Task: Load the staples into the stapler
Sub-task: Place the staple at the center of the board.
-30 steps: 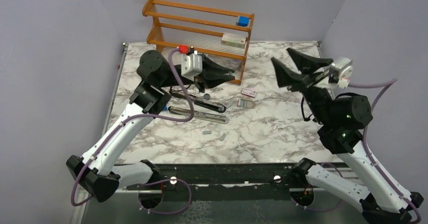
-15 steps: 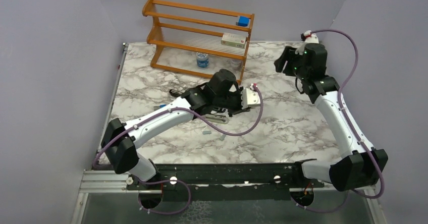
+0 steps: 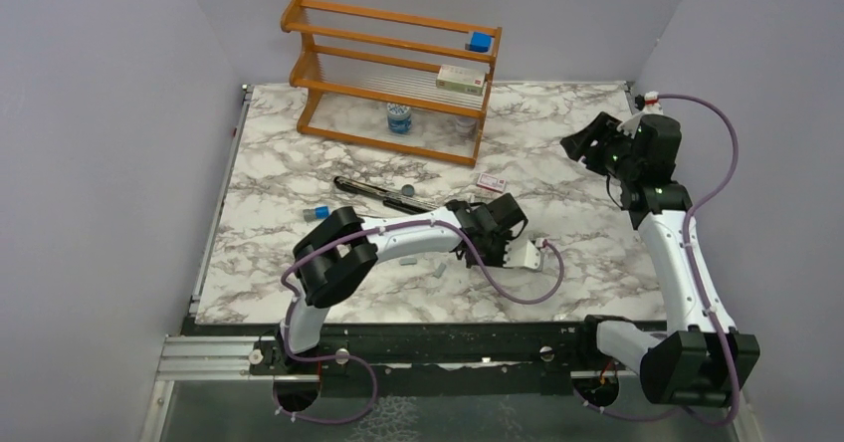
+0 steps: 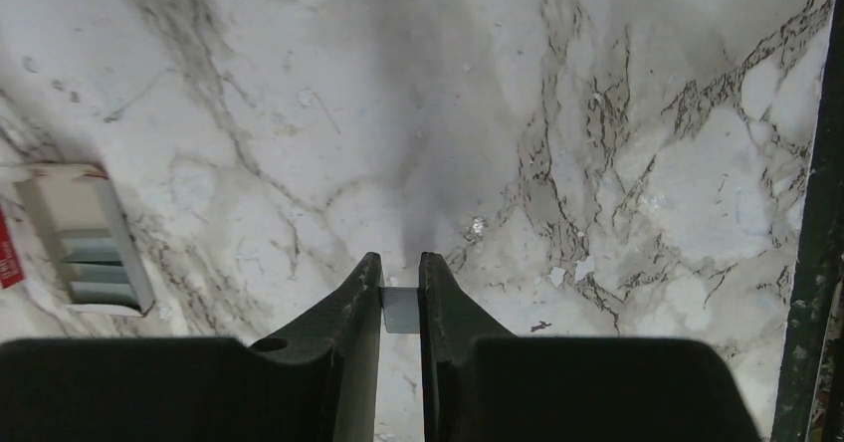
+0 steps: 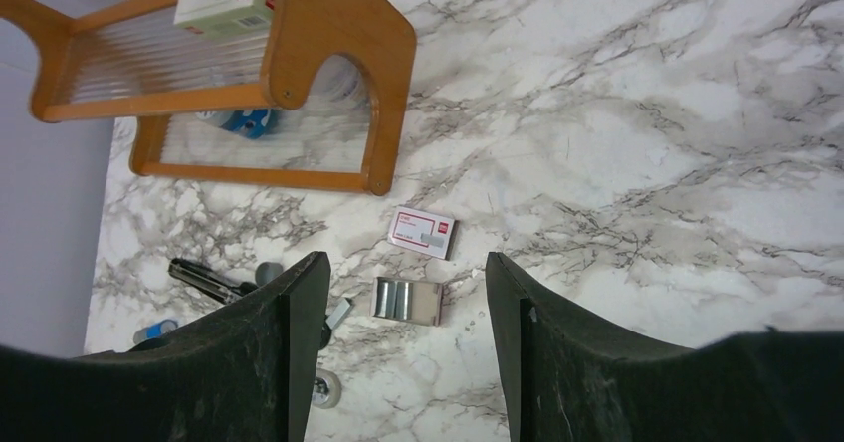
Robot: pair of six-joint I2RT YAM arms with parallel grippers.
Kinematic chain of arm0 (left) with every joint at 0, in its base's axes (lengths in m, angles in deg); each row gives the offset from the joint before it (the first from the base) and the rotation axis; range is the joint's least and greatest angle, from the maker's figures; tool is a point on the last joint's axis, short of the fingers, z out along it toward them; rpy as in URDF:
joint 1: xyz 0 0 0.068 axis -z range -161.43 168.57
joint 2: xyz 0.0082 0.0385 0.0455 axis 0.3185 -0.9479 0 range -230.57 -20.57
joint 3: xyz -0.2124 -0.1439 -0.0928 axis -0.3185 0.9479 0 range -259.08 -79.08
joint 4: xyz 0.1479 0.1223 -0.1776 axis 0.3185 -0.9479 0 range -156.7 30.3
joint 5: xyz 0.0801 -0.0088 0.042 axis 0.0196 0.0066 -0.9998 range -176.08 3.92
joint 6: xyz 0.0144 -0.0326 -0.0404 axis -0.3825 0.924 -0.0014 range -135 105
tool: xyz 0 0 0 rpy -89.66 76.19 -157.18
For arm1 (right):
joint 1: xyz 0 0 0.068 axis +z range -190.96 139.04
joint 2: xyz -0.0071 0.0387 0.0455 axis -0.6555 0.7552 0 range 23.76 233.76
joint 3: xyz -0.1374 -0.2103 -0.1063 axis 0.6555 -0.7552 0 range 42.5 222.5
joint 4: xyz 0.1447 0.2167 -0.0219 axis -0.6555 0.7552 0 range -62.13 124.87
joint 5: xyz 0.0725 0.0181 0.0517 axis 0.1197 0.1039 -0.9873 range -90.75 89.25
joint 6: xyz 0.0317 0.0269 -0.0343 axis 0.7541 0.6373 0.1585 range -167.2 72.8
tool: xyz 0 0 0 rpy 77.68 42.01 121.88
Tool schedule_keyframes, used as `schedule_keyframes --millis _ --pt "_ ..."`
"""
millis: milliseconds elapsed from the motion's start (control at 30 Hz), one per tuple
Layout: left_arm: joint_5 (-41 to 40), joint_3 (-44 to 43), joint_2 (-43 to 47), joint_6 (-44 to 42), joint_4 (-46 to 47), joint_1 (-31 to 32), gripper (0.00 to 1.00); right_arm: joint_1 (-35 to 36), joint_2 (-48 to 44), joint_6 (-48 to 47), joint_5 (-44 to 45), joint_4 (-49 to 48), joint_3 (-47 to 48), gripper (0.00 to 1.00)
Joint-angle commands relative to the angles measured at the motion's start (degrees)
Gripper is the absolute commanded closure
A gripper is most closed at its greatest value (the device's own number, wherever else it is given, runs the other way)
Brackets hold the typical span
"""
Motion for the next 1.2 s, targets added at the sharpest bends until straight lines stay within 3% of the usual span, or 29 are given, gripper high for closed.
schedule_keyframes --millis 0,567,900,1167 --pt "-2.09 -3.53 -2.27 -3.22 -5.78 0.75 1.0 -0.16 -2.69 -2.08 -0.8 1.34 0.09 0.38" --pt "-2.46 -3.85 -7.0 -2.63 -5.87 1.13 0.95 -0.16 -2.2 -3.53 -4.04 1.35 -0.37 0.38" --pt "1.03 -5.14 -9.26 -3.25 -8.71 1.12 0.77 -0.16 -1.74 -5.04 -6.42 -0.8 -1.07 0.38" --pt "2.71 -6.48 -10.1 -3.17 -9.32 1.02 0.69 -0.16 -1.45 -4.88 -9.27 -2.98 -1.83 0.38"
